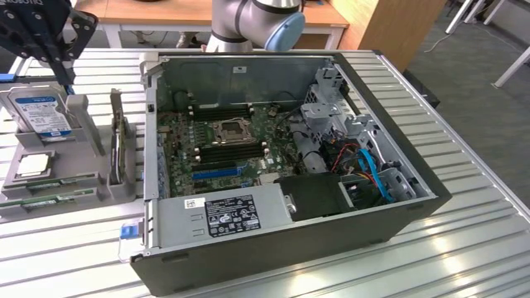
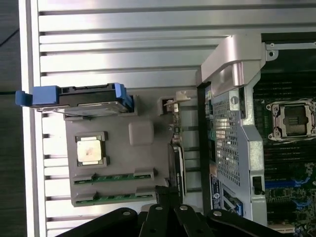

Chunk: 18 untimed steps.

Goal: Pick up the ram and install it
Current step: 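Reach for the ram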

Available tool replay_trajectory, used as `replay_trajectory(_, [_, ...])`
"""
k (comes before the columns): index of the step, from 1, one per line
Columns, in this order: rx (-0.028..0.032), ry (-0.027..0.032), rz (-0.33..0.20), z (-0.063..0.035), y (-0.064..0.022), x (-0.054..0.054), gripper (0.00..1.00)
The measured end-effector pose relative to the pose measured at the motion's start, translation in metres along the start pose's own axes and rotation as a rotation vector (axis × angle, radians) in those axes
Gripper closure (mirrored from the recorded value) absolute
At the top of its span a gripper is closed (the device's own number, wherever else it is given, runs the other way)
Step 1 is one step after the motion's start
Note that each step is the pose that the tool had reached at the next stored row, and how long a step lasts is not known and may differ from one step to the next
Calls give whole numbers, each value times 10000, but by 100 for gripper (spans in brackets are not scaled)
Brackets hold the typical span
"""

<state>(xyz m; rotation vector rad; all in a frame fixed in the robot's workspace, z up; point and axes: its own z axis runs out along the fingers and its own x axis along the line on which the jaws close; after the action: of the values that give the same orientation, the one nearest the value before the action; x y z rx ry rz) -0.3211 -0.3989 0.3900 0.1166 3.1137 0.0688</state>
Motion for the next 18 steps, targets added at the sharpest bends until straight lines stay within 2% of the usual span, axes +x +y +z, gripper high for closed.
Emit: replay_trajectory(18, [0, 7, 1, 6, -35, 459, 90])
